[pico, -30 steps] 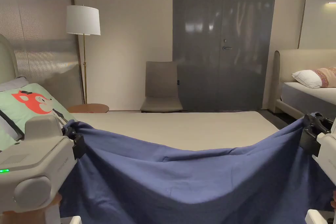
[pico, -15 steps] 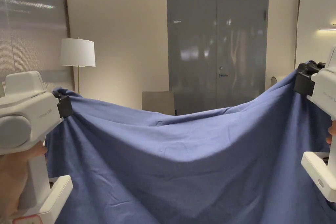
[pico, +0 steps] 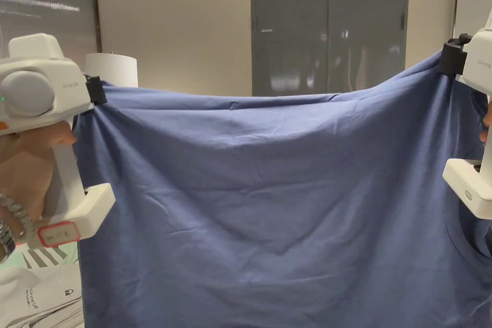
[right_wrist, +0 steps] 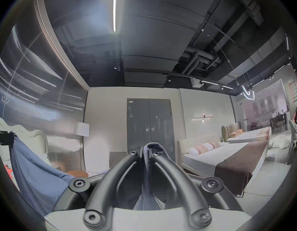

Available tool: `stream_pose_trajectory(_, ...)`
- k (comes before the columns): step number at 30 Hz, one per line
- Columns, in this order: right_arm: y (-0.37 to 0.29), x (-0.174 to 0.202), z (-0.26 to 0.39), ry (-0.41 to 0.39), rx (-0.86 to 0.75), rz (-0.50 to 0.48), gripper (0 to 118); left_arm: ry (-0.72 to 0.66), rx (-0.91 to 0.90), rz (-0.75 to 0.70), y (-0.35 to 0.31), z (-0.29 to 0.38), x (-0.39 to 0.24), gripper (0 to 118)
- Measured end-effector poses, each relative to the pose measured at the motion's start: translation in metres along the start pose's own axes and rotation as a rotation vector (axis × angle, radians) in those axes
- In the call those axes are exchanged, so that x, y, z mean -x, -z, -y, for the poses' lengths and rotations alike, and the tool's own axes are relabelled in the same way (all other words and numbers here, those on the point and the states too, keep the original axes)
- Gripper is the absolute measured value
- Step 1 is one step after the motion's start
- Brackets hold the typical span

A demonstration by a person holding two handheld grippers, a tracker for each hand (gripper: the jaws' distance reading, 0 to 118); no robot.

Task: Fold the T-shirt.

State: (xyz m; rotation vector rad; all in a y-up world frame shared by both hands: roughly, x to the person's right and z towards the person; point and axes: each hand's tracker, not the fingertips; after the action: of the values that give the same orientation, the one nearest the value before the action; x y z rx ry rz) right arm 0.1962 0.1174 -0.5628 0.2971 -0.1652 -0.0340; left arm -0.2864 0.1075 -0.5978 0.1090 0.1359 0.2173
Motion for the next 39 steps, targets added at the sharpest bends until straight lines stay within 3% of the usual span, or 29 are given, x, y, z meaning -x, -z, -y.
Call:
stream_pose_trajectory(11, 0.036, 0.007, 0.068, 0.002, 0.109, -0.01, 6, -0.012, 0.017, -0.022, 0.034, 0.054, 0.001, 2)
stream_pose_trajectory(20, 0.0, -0.002, 0.106, 0.014, 0.216, -0.047, 6, 0.011, 0.113, -0.019, 0.007, 0.101, 0.012, 2)
stream_pose_trajectory(28, -0.079, -0.018, 0.116, 0.005, 0.29, -0.077, 6, 0.047, 0.18, -0.018, -0.062, 0.127, 0.029, 2)
stream_pose_trajectory(39, -0.239, -0.043, 0.152, 0.005, 0.399, -0.115, 6, 0.077, 0.275, 0.0, -0.205, 0.173, 0.069, 2)
